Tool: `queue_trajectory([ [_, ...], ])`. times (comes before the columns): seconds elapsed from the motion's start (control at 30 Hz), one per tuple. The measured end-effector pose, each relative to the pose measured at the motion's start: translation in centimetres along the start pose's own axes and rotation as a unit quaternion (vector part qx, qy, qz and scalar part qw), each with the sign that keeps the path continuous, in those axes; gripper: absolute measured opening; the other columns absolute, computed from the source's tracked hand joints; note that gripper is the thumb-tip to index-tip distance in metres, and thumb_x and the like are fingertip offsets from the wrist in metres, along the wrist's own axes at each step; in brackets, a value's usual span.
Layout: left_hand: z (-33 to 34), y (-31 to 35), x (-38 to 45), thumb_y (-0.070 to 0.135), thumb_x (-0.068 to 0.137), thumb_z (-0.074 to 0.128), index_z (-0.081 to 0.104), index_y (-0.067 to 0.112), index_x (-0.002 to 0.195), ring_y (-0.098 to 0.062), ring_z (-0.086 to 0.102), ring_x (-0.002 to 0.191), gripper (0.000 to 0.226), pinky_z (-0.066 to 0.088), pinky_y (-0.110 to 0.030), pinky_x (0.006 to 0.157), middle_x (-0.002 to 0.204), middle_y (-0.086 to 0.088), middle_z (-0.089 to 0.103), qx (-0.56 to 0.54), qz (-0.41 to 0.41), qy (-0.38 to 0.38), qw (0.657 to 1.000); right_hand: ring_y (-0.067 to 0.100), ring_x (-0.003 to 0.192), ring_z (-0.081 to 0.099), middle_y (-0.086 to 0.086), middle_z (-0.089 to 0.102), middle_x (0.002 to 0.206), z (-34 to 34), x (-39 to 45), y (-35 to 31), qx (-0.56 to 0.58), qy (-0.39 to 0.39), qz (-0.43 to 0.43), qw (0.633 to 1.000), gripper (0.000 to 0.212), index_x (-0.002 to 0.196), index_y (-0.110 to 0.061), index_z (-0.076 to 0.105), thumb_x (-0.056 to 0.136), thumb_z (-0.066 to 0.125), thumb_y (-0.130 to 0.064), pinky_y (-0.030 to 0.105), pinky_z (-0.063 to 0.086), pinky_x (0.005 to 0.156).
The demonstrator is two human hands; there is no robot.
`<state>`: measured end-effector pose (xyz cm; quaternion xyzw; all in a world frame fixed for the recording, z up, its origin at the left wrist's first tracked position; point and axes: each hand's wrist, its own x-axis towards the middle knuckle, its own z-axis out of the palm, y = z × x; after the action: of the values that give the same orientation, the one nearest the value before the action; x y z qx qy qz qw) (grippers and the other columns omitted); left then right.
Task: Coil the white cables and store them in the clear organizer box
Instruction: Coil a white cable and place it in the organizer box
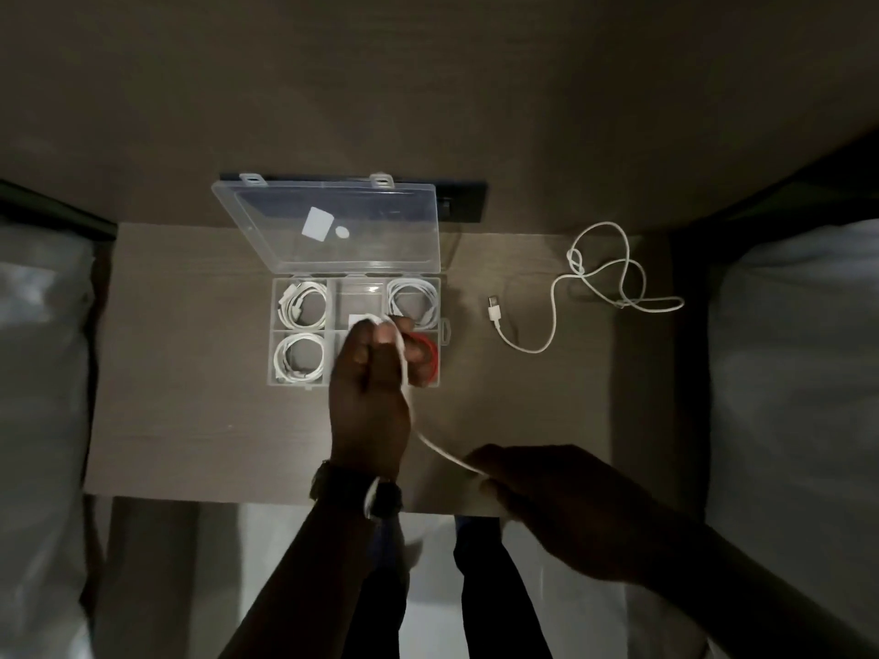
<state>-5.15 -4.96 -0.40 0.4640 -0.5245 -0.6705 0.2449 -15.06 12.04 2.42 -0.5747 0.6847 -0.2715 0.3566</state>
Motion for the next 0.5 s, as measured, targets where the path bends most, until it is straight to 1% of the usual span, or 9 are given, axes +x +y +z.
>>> queue_trajectory([
  [0.03, -0.1, -0.5, -0.6, 0.008, 0.101, 0.039, 0.056, 0.010, 0.084, -0.012, 0.054, 0.060, 0.024, 0.045, -0.022, 0.058, 0.065, -0.003, 0.057, 0.123, 0.031, -0.062, 0.990, 0.018, 0.080, 0.073, 0.009, 0.076, 0.097, -0.9, 0.1, 0.0, 0.004, -0.006, 0.009, 1.000, 0.032, 0.114, -0.007, 0.069, 0.091, 0.051, -0.018, 0.031, 0.061, 0.070],
  [0.07, -0.1, -1.0, -1.6, 0.007, 0.100, 0.042, 0.056, 0.011, 0.083, -0.010, 0.055, 0.061, 0.023, 0.046, -0.026, 0.058, 0.067, -0.007, 0.060, 0.206, 0.040, -0.143, 0.967, 0.011, 0.080, 0.069, 0.006, 0.076, 0.098, -2.0, 0.4, 0.4, -0.010, 0.000, 0.016, 1.000, 0.031, 0.114, -0.012, 0.069, 0.092, 0.049, -0.020, 0.025, 0.057, 0.069],
  [0.1, 0.0, -1.2, -2.7, 0.011, 0.099, 0.044, 0.058, 0.010, 0.081, -0.013, 0.055, 0.060, 0.022, 0.045, -0.032, 0.057, 0.068, -0.012, 0.060, 0.238, 0.025, -0.215, 0.947, 0.003, 0.077, 0.061, 0.000, 0.074, 0.094, -3.1, 1.0, 0.9, -0.033, 0.024, 0.026, 0.999, 0.030, 0.111, -0.019, 0.068, 0.093, 0.045, -0.026, 0.019, 0.051, 0.066],
  [0.17, 0.5, -1.2, -4.7, 0.027, 0.096, 0.045, 0.061, 0.008, 0.080, -0.016, 0.045, 0.051, 0.029, 0.039, -0.031, 0.049, 0.059, -0.008, 0.053, 0.169, -0.076, -0.286, 0.940, -0.006, 0.071, 0.055, -0.013, 0.069, 0.083, -5.0, 2.0, 2.6, -0.070, 0.085, 0.070, 0.991, 0.027, 0.101, -0.032, 0.065, 0.093, 0.041, -0.041, 0.019, 0.046, 0.062],
  [0.23, 1.3, -0.3, -5.6, 0.038, 0.091, 0.047, 0.065, 0.008, 0.076, -0.009, 0.033, 0.040, 0.038, 0.029, -0.019, 0.040, 0.049, 0.002, 0.040, -0.008, -0.216, -0.258, 0.941, -0.001, 0.064, 0.058, -0.016, 0.063, 0.072, -5.5, 2.9, 3.7, -0.018, 0.117, 0.131, 0.984, 0.025, 0.092, -0.033, 0.061, 0.092, 0.046, -0.053, 0.025, 0.047, 0.059],
  [0.3, 1.9, 1.0, -5.3, 0.042, 0.089, 0.048, 0.067, 0.009, 0.074, -0.005, 0.029, 0.036, 0.040, 0.024, -0.015, 0.036, 0.046, 0.006, 0.037, -0.214, -0.291, -0.221, 0.906, 0.003, 0.059, 0.058, -0.007, 0.062, 0.067, -3.6, 3.2, 3.8, 0.068, 0.135, 0.167, 0.974, 0.025, 0.088, -0.027, 0.062, 0.092, 0.054, -0.050, 0.024, 0.046, 0.055],
  [0.4, 2.2, 2.4, -3.4, 0.040, 0.097, 0.040, 0.059, 0.014, 0.081, -0.003, 0.035, 0.040, 0.037, 0.024, -0.017, 0.042, 0.050, 0.009, 0.041, -0.407, -0.245, -0.161, 0.865, 0.001, 0.060, 0.058, -0.005, 0.064, 0.067, 0.9, 2.9, 2.4, 0.149, 0.071, 0.198, 0.966, 0.019, 0.083, -0.026, 0.065, 0.098, 0.053, -0.025, 0.027, 0.048, 0.060],
  [0.43, 2.2, 2.7, -2.8, 0.039, 0.099, 0.035, 0.056, 0.015, 0.082, -0.004, 0.037, 0.043, 0.036, 0.026, -0.018, 0.046, 0.053, 0.009, 0.042, -0.433, -0.222, -0.132, 0.863, 0.001, 0.062, 0.058, -0.008, 0.062, 0.067, 2.0, 2.7, 1.5, 0.156, 0.048, 0.198, 0.967, 0.023, 0.081, -0.031, 0.061, 0.099, 0.050, -0.024, 0.025, 0.046, 0.062],
  [0.5, 2.3, 2.5, -2.2, 0.035, 0.099, 0.035, 0.054, 0.016, 0.083, -0.007, 0.041, 0.051, 0.031, 0.033, -0.020, 0.052, 0.059, 0.007, 0.046, -0.411, -0.193, -0.059, 0.889, 0.004, 0.067, 0.060, -0.009, 0.061, 0.072, 2.8, 2.4, -0.2, 0.188, 0.022, 0.190, 0.963, 0.021, 0.085, -0.036, 0.056, 0.101, 0.045, -0.028, 0.025, 0.048, 0.065],
])
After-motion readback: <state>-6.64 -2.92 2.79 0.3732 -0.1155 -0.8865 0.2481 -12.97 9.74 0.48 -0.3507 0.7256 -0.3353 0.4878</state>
